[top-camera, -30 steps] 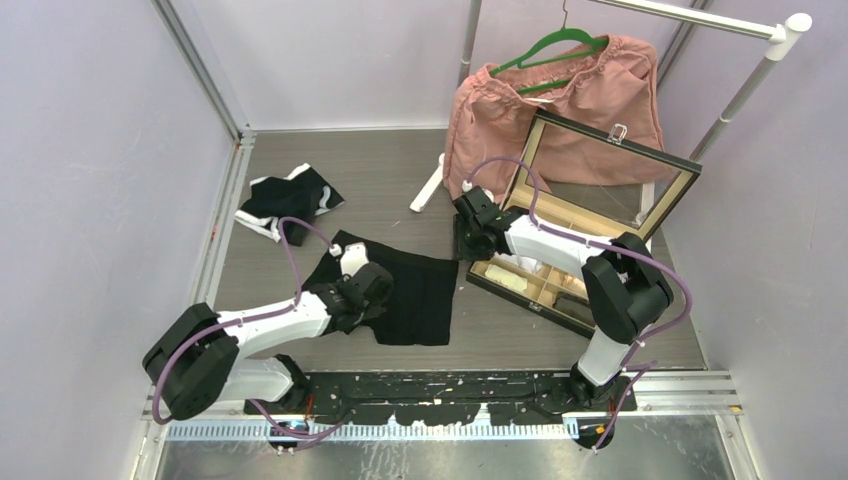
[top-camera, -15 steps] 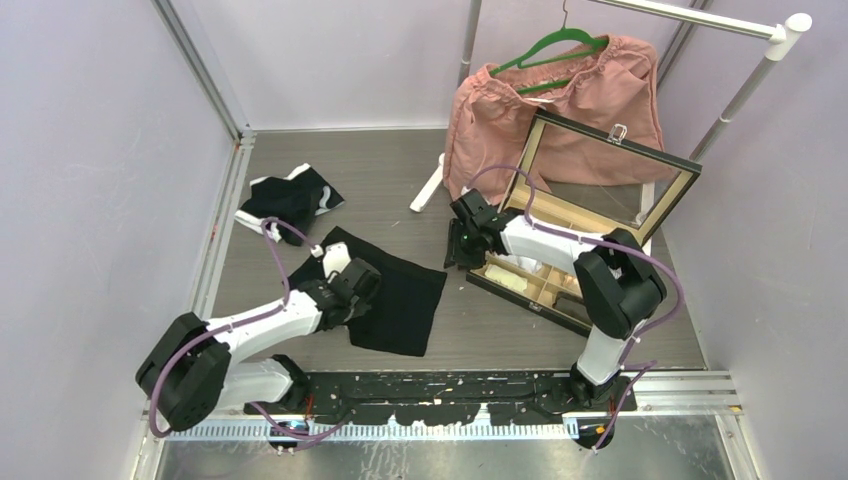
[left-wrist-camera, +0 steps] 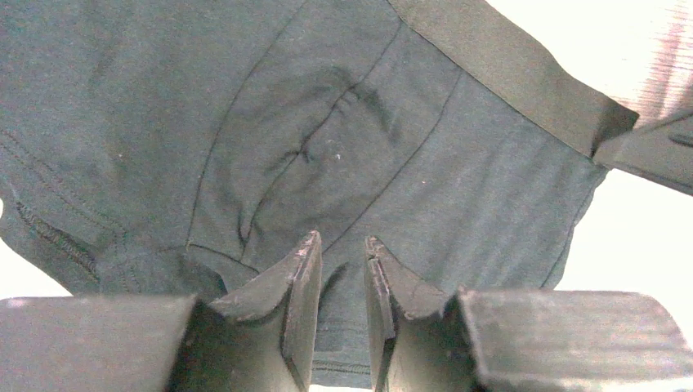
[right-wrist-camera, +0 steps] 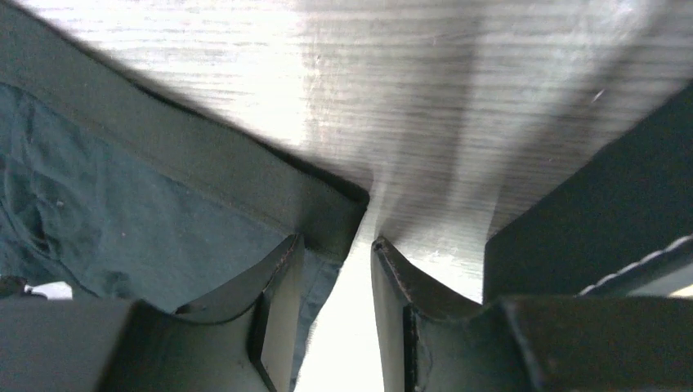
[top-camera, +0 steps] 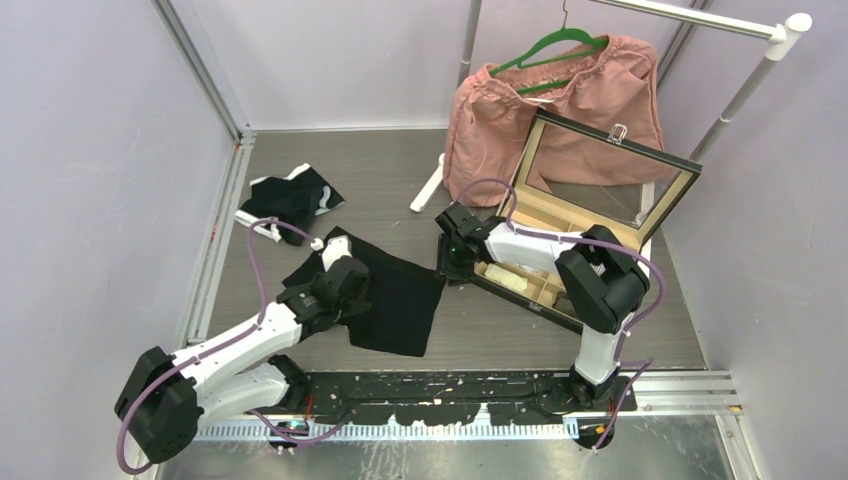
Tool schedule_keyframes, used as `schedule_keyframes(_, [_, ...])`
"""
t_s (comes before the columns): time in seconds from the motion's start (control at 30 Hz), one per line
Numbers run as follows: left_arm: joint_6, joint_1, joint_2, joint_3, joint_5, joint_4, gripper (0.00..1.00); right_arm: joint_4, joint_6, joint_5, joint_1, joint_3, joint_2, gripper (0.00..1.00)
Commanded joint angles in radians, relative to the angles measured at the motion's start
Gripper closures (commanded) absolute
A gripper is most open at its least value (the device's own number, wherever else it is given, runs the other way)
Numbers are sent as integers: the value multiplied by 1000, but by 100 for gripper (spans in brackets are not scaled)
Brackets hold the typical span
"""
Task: Roll the underwear
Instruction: Flatten out the underwear at the center of the board.
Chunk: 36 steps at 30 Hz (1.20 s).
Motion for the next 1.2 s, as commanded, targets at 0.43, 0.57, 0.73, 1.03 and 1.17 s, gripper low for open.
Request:
schedule_keyframes(0.43, [63, -20, -73, 28, 70, -23, 74, -238, -36, 268, 91, 188, 160, 59])
schedule_keyframes(0.57, [71, -22, -92, 26, 89, -40, 74, -277, -43, 305, 109, 224, 207, 68])
schedule_keyframes(0.73, [61, -81, -119, 23, 125, -45, 78, -232, -35, 283, 109, 205, 220, 95])
schedule_keyframes(1.03, [-5, -427, -23, 87, -46, -22, 65, -80, -2, 155, 38, 129, 150, 99])
schedule_keyframes(1.17, [32, -510, 85, 139, -44, 34, 54, -41, 1, 123, 28, 104, 145, 99])
